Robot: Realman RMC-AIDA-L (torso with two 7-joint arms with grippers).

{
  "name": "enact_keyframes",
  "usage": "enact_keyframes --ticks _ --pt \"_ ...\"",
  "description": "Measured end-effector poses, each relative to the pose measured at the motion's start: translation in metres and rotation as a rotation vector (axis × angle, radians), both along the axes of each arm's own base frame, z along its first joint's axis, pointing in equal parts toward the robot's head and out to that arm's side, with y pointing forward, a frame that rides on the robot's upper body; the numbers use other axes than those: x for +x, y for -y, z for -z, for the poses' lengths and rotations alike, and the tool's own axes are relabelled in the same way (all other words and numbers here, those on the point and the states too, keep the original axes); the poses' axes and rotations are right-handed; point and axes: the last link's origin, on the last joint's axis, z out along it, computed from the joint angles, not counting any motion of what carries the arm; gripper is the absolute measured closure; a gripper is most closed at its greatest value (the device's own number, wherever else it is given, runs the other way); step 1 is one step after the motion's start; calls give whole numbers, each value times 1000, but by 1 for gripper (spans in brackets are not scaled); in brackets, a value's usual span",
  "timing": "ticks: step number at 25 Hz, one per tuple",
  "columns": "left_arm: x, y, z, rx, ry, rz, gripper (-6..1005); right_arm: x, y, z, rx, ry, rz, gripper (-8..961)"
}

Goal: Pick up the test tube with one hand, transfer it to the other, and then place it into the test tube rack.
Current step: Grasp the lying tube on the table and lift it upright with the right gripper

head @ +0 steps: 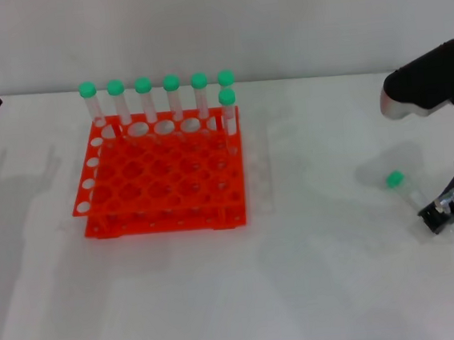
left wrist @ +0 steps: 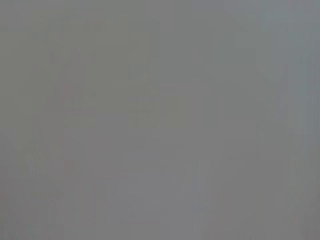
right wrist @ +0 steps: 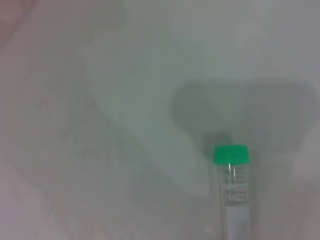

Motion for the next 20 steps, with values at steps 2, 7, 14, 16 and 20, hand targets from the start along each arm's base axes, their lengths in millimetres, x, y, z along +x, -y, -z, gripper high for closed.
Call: enact_keyframes --ticks 2,7,14,16,20 --pt "0 0 -2 4 1 3 137 -3 -1 -5 12 -28 -22 775" --pt "2 0 -1 -16 18 21 137 -9 -2 -28 85 -160 -123 775" --pt "14 -9 6 -197 40 109 137 -7 -4 -45 151 -398 -294 775" --pt "21 -14 7 -258 21 137 137 -7 -4 -47 161 -430 -321 775" --pt "34 -21 5 -408 6 203 138 -3 1 -56 198 -592 -487 775"
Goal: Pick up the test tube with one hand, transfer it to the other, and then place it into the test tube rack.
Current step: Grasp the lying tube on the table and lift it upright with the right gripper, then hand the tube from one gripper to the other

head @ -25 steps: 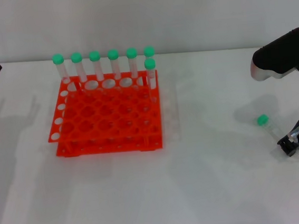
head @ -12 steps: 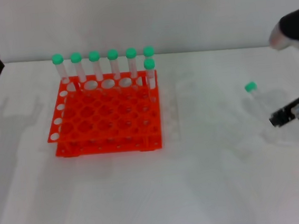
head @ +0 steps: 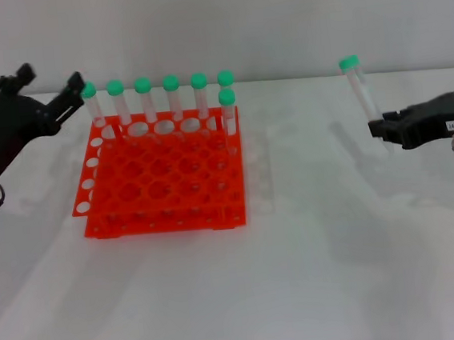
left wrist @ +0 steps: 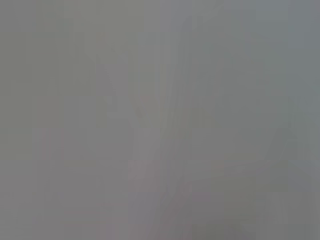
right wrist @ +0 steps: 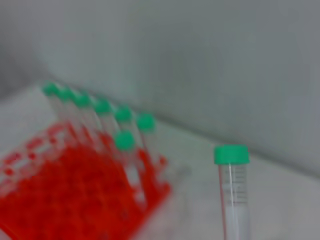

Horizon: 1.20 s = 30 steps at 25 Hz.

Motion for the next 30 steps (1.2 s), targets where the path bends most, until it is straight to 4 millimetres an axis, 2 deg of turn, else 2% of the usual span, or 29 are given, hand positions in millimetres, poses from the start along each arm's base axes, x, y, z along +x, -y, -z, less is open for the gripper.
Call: enact_keyframes --ticks 5,12,19,20,30 --pt "14 -6 -4 -181 6 31 138 2 9 1 3 -88 -141 775" --pt "33 -10 -4 -253 36 89 138 9 12 4 18 -167 -253 775" --pt "44 1 -14 -317 74 198 137 24 13 -4 41 -242 -309 775" --pt "48 8 -17 -350 84 245 138 25 13 -4 41 -242 -320 775" --pt "58 29 -8 -478 78 365 137 23 9 14 21 -279 -392 775"
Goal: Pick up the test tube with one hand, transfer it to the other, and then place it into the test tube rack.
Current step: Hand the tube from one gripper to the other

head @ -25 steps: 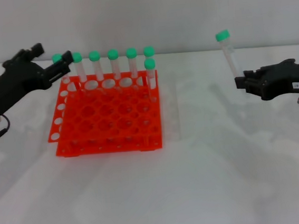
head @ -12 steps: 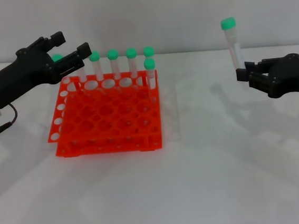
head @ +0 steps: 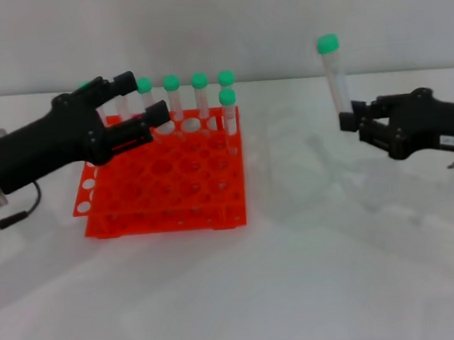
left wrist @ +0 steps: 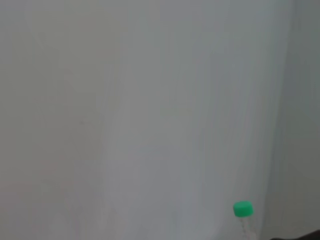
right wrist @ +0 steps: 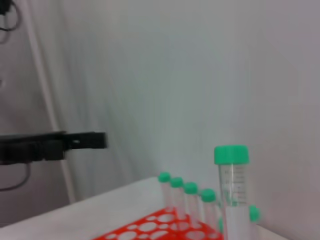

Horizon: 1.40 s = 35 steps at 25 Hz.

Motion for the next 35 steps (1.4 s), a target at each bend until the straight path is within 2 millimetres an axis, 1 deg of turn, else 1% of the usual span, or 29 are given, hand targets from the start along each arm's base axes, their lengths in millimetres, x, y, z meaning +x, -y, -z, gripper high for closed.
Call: enact_keyframes --ticks 6,10,15,22,28,35 --pt "9 0 16 -11 30 1 138 -5 10 20 -58 -44 -77 775" --pt "19 -4 24 -28 45 17 138 -11 16 34 -91 -44 -118 775" --pt "30 -8 41 -71 75 11 138 -18 20 47 -109 -63 -153 776" --pt "38 -4 63 -122 69 12 137 -21 20 49 -109 -76 -159 776" --pt "39 0 70 -150 60 19 142 -24 20 48 -104 -93 -167 776" --pt "45 -2 75 -169 64 26 160 -27 22 52 -119 -84 -182 776"
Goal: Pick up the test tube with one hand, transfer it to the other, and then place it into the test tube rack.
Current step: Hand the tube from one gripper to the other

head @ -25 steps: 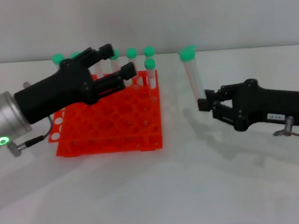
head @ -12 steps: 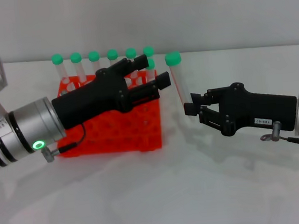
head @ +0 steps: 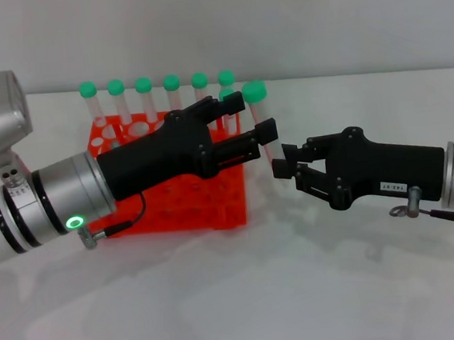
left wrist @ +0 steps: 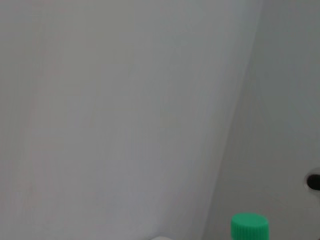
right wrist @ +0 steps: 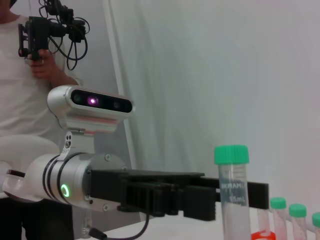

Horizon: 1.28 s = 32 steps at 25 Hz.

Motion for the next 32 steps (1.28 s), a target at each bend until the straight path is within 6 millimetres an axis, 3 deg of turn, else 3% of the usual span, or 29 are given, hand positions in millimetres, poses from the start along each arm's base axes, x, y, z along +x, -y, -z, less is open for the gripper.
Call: enact_keyframes --ticks 5,11,16,32 --pt "3 -1 3 -20 7 -2 173 -1 -2 2 -1 10 1 776" --pt "6 0 7 -47 7 3 401 -3 -5 4 4 18 1 776" --pt "7 1 10 -59 0 7 519 -5 -5 4 3 20 -5 776" --pt "6 3 10 -67 13 -6 624 -2 -9 3 19 35 10 776"
